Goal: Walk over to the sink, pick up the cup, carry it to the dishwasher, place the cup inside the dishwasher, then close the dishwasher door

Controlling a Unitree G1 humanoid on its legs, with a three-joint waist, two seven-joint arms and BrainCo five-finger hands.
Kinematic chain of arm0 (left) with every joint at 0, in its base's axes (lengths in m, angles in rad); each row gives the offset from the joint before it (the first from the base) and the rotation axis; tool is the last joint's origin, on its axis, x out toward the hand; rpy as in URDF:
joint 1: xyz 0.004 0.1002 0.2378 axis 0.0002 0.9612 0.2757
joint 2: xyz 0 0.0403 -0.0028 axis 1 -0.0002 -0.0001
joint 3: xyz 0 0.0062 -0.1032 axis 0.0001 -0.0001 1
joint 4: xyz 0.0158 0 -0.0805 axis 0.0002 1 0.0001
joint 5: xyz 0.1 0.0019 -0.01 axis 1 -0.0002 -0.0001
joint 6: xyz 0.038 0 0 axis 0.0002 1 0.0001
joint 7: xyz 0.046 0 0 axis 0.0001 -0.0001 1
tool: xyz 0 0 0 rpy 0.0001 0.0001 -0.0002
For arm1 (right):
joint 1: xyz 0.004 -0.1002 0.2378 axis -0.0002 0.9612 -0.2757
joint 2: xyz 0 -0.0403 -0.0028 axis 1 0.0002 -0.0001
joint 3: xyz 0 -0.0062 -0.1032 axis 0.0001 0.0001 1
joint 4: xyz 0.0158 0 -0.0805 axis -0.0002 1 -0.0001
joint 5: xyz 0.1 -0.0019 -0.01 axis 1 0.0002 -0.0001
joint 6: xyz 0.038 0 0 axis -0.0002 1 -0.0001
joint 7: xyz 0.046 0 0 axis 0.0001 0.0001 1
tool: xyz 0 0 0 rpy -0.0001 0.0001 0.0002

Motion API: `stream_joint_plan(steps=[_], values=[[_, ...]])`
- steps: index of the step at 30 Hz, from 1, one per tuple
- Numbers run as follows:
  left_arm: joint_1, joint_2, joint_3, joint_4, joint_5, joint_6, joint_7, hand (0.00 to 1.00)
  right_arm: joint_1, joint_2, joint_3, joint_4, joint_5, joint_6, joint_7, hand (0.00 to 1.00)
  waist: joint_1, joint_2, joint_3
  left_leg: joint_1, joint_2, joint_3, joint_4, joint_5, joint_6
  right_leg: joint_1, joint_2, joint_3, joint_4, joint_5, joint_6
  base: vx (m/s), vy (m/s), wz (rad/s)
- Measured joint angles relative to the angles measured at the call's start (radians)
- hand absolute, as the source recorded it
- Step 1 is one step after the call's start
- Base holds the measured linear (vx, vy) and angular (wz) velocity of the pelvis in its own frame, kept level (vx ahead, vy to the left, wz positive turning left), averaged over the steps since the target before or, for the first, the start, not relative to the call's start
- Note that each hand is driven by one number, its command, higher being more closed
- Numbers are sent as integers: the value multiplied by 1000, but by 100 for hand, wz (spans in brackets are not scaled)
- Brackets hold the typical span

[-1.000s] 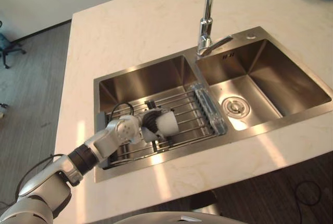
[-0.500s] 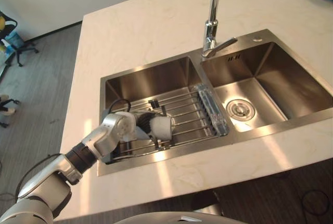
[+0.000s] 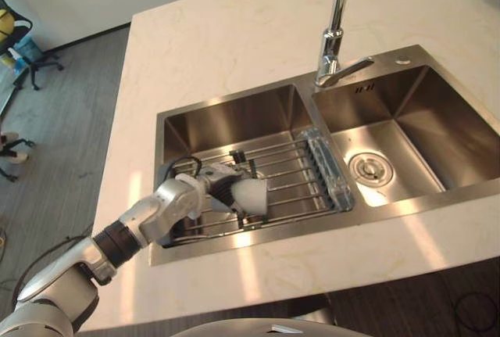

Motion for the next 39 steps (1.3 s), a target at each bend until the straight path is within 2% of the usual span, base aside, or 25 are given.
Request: stream_joint_plan(steps=[4,9,11,13,15,16,17,18,19,22,24,25,27,30,31,33,34,35,39], values=[[32,14,-14,19,-12,-68,105,100,0,-1,8,1,1,-1,3,0,0,-1,1,-1,0,-1,0,0,0,6,0,-2,0,-1,0,-33,-7,1],[83,24,-15,61,-29,-158,298,100,-1,-5,18,0,0,-15,4,0,0,-4,0,-7,-1,-21,0,3,2,14,-3,-22,0,-4,2,-32,-8,11],[98,27,-15,60,-29,-174,358,100,-1,-12,47,1,0,-15,4,0,3,-9,1,-7,-1,-24,-1,5,2,14,-3,-25,0,-4,2,-9,-6,6],[133,27,3,56,-31,-186,457,100,-3,-17,49,0,0,-13,3,0,16,-16,0,-7,-1,-25,-3,5,2,14,-3,-25,0,-4,2,0,0,0],[169,27,54,36,-30,-192,499,100,-5,-17,49,0,0,-12,3,0,19,-19,-1,-8,-2,-27,-3,6,2,14,-4,-26,0,-4,2,-12,-1,4],[219,26,158,-18,-30,-210,570,100,-8,-15,49,0,0,-7,-1,0,26,-34,-3,-14,-4,-36,-3,9,3,14,-7,-34,0,-4,2,-25,-2,11],[226,26,178,-30,-30,-212,584,100,-9,-14,49,0,0,-7,-1,0,29,-34,-4,-15,-4,-40,-3,10,3,15,-8,-38,0,-4,2,-21,-5,27],[243,26,245,-80,-30,-217,624,100,-9,-13,48,1,0,-6,-4,0,37,-47,-7,-17,-8,-55,-4,16,4,16,-12,-53,0,-4,2,-21,-5,26],[267,25,333,-144,-31,-234,680,100,-9,-11,47,1,-2,-1,-5,0,60,-61,-9,-21,-9,-61,-4,20,6,16,-13,-59,0,-3,1,-24,-7,25],[301,12,449,-223,-52,-261,736,100,-9,-11,45,0,-5,6,-6,0,86,-74,-19,-29,-9,-83,-4,26,6,21,-15,-80,0,-3,1,-23,-10,20],[348,-50,585,-285,-168,-299,773,100,-24,-8,29,0,-8,11,-9,0,121,-84,-26,-33,-10,-94,-4,30,6,25,-17,-91,0,-3,1,-31,-9,18],[361,-75,614,-298,-234,-313,778,100,-29,-6,25,0,-8,12,-13,0,128,-85,-28,-33,-10,-99,-4,31,7,28,-17,-96,0,-3,1,-36,-9,19],[404,-183,705,-326,-518,-365,778,100,-49,7,-1,-3,-11,27,-32,0,154,-93,-32,-32,-11,-111,-4,34,8,40,-18,-109,-1,-4,1,-54,-8,18],[452,-262,743,-332,-764,-429,746,100,-69,18,-1,-11,-45,57,-54,0,187,-109,-41,-31,-12,-120,-4,35,8,52,-20,-115,-1,-4,0,-74,-6,8],[462,-275,743,-334,-803,-439,732,100,-72,21,-1,-13,-49,63,-56,0,191,-112,-43,-32,-13,-123,-3,36,9,53,-20,-118,-1,-5,-1,-49,-2,14],[495,-319,737,-335,-987,-443,673,100,-75,32,-1,-41,-75,87,-74,0,193,-127,-50,-34,-15,-134,-4,40,10,55,-23,-128,-1,-5,-1,-47,-2,11],[503,-328,737,-334,-1033,-441,666,100,-76,33,-1,-44,-85,91,-75,0,193,-130,-51,-34,-15,-134,-4,40,9,55,-23,-128,-1,-6,-2,-36,-2,1],[517,-345,737,-334,-1126,-435,646,100,-76,34,0,-48,-96,100,-80,0,194,-135,-55,-34,-15,-135,-4,40,9,56,-23,-128,-1,-6,-3,0,0,0],[545,-380,737,-330,-1328,-435,606,100,-73,44,2,-75,-145,127,-101,0,201,-146,-61,-36,-18,-140,-4,40,9,56,-23,-132,0,-7,-4,-3,1,1]])
